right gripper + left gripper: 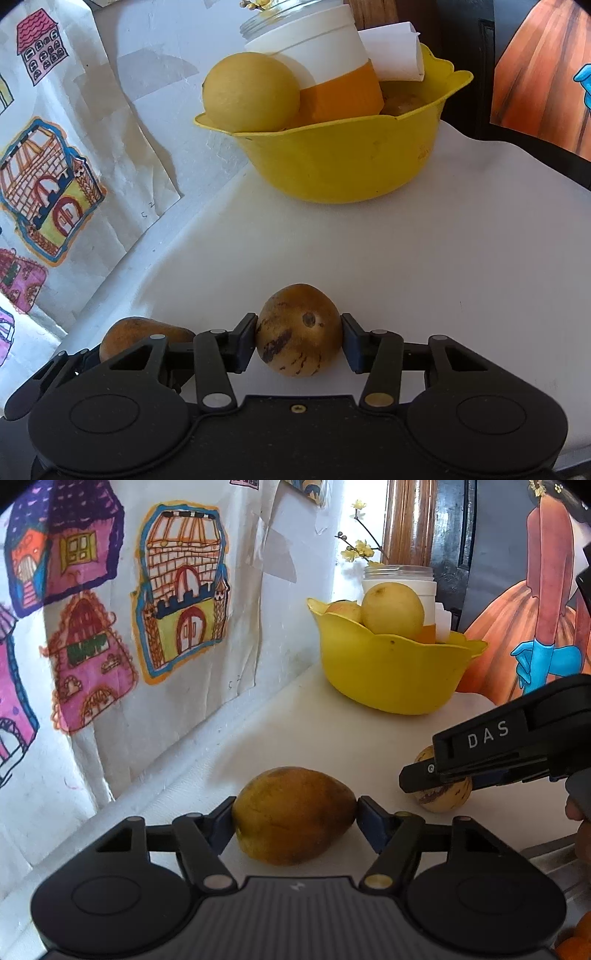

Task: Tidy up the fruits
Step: 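Grasp the small striped melon with the right gripper while the left grasps the brown pear, then lift and carry the striped melon in right and brown pear in left to the tray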

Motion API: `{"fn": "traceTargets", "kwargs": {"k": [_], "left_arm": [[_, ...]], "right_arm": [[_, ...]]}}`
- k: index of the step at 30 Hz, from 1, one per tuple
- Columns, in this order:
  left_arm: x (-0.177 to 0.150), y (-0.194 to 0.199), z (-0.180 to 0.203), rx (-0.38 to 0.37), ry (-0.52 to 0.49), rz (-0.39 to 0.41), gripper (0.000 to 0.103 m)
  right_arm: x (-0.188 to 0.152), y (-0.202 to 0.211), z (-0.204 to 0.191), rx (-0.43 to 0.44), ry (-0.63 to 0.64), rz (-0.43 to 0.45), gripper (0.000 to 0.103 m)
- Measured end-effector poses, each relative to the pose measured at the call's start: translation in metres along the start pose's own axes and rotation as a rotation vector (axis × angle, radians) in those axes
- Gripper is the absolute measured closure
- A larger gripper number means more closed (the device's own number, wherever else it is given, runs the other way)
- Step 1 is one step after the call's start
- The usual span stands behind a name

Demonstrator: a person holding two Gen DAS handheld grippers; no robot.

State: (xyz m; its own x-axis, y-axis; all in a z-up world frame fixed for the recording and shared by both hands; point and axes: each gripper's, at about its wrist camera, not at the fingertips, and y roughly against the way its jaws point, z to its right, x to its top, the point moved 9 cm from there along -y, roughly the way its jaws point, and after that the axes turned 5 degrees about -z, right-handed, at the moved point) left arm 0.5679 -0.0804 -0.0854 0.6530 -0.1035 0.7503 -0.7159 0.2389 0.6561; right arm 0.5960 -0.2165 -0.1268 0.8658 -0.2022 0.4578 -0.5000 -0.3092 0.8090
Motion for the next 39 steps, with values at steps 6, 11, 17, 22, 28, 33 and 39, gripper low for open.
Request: {"fn": "traceTargets", "kwargs": {"k": [6,11,17,22,28,33,39], "left_arm": [[-0.007,0.015,0.001,-0.020,0.036,-0.011,0.031],[-0.017,0.035,0.004,-0.018,0.046,-0.016,0.033],[-0.027,0.057,0.006,-0.030,0.068,-0.009,0.034],[-0.035,0.072,0.004,-0.042,0.081,0.015,0.035],[-0.039,0.080,0.003,-0.047,0.079,0.018,0.036],[-0.047,0.088,0.004,-0.050,0.045,0.030,0.037],[-0.058,0.101,0.003,-0.060,0.024,0.036,0.038]], "right_arm": [[-0.013,0.009,0.001,0.040,0.006,-0.015,0.054],[-0.026,0.017,0.002,0.083,0.009,-0.023,0.055],[-0.040,0.036,0.001,0.130,0.026,-0.018,0.055],[-0.052,0.051,0.006,0.146,0.049,-0.021,0.055],[-0.055,0.059,0.003,0.155,0.078,-0.011,0.055],[-0.058,0.056,0.000,0.160,0.094,-0.024,0.055],[-0.061,0.047,-0.006,0.164,0.116,-0.042,0.055]]}}
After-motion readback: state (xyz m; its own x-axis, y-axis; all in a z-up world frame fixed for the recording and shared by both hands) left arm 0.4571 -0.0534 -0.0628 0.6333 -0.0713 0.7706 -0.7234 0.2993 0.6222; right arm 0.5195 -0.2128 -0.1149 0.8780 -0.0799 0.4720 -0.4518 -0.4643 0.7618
